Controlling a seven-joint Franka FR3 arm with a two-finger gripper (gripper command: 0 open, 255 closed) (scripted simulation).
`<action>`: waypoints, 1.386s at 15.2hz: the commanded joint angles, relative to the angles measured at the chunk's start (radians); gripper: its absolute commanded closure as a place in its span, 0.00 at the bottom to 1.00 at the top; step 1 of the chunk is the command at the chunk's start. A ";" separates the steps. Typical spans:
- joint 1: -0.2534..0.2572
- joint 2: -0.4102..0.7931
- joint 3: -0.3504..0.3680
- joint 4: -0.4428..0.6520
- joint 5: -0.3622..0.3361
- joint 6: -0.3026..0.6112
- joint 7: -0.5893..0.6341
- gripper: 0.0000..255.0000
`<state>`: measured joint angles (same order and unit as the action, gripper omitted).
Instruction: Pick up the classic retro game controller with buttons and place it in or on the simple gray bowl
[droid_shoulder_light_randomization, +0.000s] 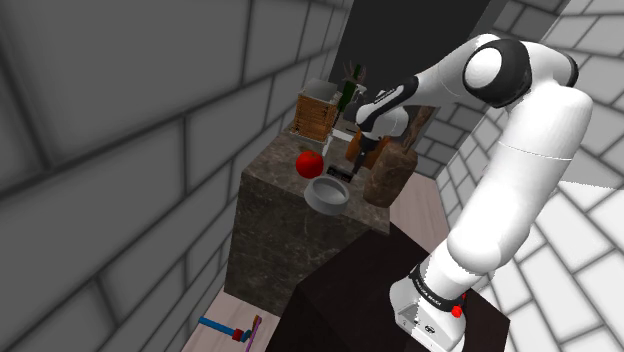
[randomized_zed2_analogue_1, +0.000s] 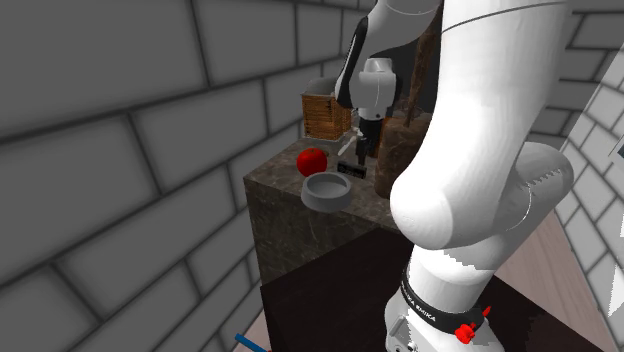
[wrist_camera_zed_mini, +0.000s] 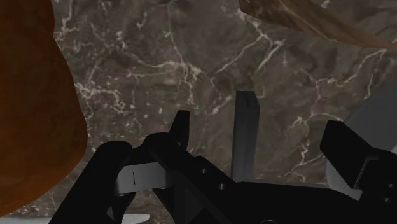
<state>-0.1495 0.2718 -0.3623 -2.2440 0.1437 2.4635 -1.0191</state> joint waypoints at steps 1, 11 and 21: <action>-0.005 0.025 0.007 0.001 0.016 0.023 -0.011 0.00; -0.015 0.066 0.021 -0.001 0.041 0.064 -0.029 0.00; -0.017 0.066 0.021 -0.003 0.041 0.064 -0.032 1.00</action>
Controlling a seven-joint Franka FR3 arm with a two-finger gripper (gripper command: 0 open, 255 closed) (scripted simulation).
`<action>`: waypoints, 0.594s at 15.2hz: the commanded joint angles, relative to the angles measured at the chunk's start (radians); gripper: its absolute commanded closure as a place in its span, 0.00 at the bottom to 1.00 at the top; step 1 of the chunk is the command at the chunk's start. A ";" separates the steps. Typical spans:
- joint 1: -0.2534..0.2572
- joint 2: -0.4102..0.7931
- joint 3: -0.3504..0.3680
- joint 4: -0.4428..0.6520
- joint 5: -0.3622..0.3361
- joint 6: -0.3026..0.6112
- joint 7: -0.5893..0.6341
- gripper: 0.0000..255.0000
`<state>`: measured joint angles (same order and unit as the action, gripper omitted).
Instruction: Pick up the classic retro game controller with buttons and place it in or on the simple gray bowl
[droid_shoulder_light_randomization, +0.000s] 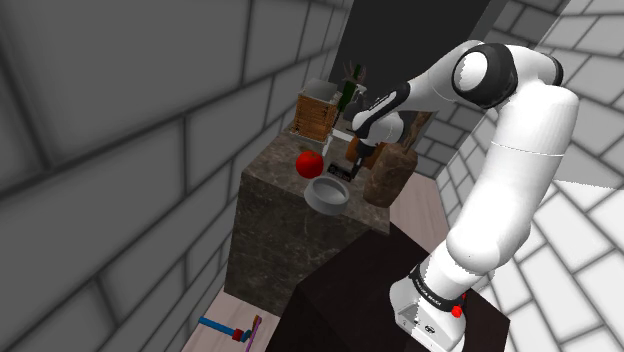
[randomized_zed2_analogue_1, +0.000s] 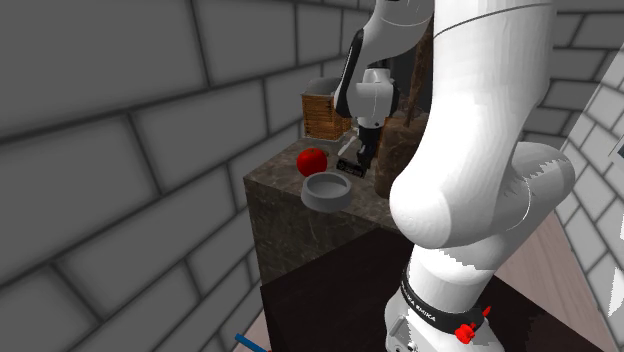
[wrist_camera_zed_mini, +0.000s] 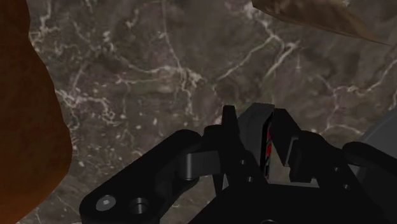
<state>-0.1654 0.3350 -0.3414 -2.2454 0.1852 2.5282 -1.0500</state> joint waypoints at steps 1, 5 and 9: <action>0.001 0.003 0.000 0.000 0.000 -0.001 0.002 1.00; 0.012 -0.044 -0.015 0.000 -0.029 -0.046 0.022 1.00; 0.022 -0.090 -0.028 0.004 -0.057 -0.092 0.041 1.00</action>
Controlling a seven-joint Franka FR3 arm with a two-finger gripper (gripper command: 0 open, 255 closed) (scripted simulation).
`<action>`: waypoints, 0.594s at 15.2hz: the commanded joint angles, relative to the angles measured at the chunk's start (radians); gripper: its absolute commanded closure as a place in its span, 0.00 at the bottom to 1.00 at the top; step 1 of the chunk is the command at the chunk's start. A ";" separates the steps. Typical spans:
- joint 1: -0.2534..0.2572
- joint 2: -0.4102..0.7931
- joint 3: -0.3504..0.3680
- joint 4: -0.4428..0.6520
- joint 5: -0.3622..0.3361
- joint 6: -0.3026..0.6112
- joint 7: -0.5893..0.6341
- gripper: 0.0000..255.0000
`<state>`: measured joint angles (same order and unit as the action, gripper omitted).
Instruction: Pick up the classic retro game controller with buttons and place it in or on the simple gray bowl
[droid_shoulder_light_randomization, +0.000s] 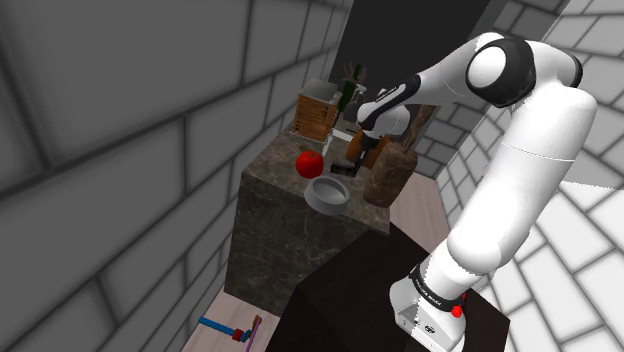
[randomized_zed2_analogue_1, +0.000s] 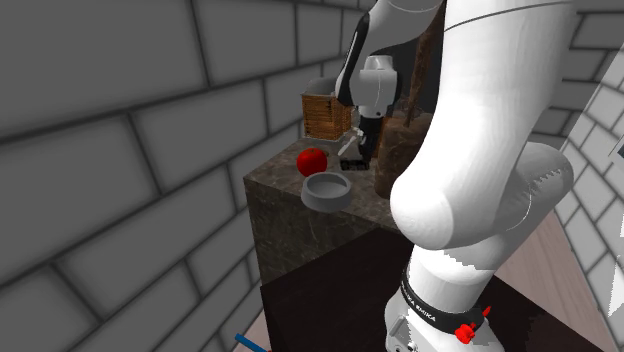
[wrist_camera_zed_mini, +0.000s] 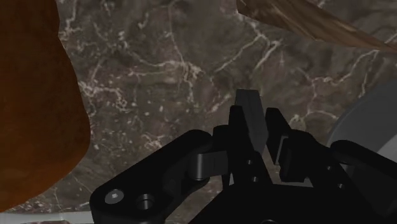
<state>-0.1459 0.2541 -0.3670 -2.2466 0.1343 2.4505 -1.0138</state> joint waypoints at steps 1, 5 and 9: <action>0.004 -0.020 -0.005 0.007 -0.013 -0.026 0.010 1.00; 0.011 -0.062 -0.015 0.016 -0.039 -0.073 0.027 1.00; 0.016 -0.102 -0.021 0.028 -0.063 -0.122 0.044 1.00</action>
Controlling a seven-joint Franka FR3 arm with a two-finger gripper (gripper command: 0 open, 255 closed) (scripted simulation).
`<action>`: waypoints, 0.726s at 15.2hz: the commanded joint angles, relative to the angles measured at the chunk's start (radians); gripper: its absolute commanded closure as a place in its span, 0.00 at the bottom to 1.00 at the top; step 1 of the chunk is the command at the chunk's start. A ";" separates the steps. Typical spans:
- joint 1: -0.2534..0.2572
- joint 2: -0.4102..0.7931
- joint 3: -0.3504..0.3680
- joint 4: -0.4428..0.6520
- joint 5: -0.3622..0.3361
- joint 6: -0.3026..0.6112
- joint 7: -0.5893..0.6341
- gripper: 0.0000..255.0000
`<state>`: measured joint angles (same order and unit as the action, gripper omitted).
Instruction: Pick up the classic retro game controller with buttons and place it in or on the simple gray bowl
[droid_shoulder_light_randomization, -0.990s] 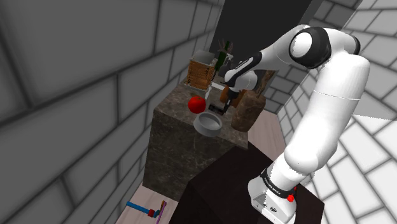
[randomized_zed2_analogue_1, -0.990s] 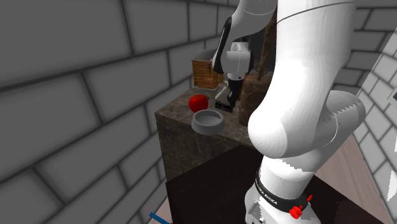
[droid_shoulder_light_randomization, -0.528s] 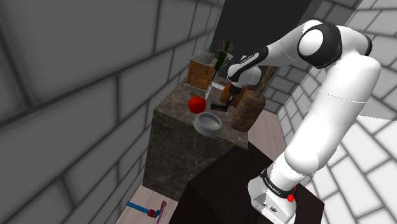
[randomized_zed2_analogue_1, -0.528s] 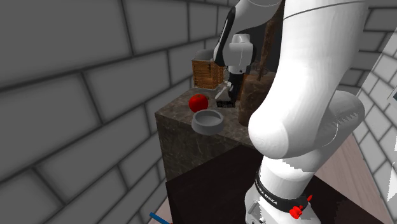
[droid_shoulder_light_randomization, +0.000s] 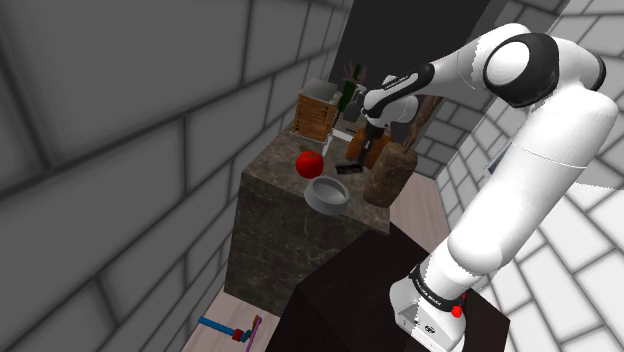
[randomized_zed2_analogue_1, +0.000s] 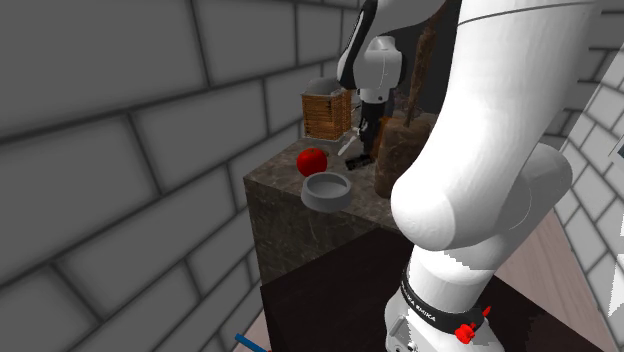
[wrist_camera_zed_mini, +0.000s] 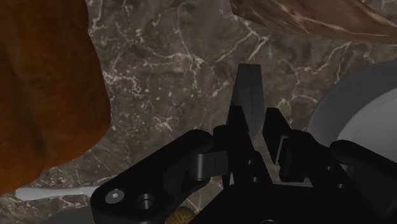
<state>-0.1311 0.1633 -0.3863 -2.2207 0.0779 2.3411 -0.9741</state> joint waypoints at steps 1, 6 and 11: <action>0.002 -0.021 -0.003 0.006 -0.012 -0.025 0.008 1.00; 0.004 -0.038 -0.005 0.017 -0.022 -0.051 0.014 0.00; -0.021 0.126 0.055 0.082 0.131 0.016 -0.145 0.00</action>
<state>-0.1446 0.2572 -0.3448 -2.1538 0.1779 2.3453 -1.0844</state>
